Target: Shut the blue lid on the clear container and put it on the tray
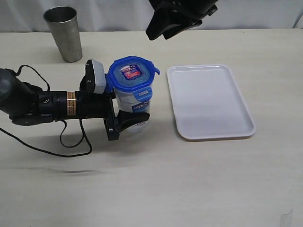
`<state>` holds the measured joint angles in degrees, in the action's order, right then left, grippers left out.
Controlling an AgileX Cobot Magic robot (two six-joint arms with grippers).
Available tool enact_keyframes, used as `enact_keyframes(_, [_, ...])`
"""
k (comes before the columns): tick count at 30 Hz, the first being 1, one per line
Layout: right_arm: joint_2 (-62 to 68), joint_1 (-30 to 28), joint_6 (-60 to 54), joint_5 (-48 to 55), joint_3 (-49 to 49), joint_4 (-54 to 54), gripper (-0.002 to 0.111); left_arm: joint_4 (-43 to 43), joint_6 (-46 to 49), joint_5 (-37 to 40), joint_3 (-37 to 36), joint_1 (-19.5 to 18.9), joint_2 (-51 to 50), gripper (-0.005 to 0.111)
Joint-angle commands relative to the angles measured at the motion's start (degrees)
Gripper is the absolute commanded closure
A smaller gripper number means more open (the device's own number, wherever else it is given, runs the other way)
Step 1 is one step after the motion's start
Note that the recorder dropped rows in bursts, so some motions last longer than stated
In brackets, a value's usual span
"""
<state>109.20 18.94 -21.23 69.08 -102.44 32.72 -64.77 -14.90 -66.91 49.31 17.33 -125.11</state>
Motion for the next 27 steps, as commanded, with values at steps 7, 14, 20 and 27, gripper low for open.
enact_keyframes(7, [-0.61,-0.27,-0.61,0.88,6.85,2.19,0.070,0.30,-0.58,-3.05,0.05,-0.03,0.47,0.107])
enact_keyframes(14, [-0.69,-0.12,-4.04,0.88,11.48,6.43,0.077,0.54,-0.58,-3.05,0.05,-0.03,0.47,0.107])
enact_keyframes(20, [-0.69,-0.12,-6.26,0.88,14.50,7.51,0.077,0.54,-0.58,-3.05,0.05,-0.03,0.47,0.107])
enact_keyframes(27, [-0.69,-0.12,-8.09,0.88,14.81,11.44,0.064,0.54,-0.58,-3.05,0.05,-0.03,0.47,0.107])
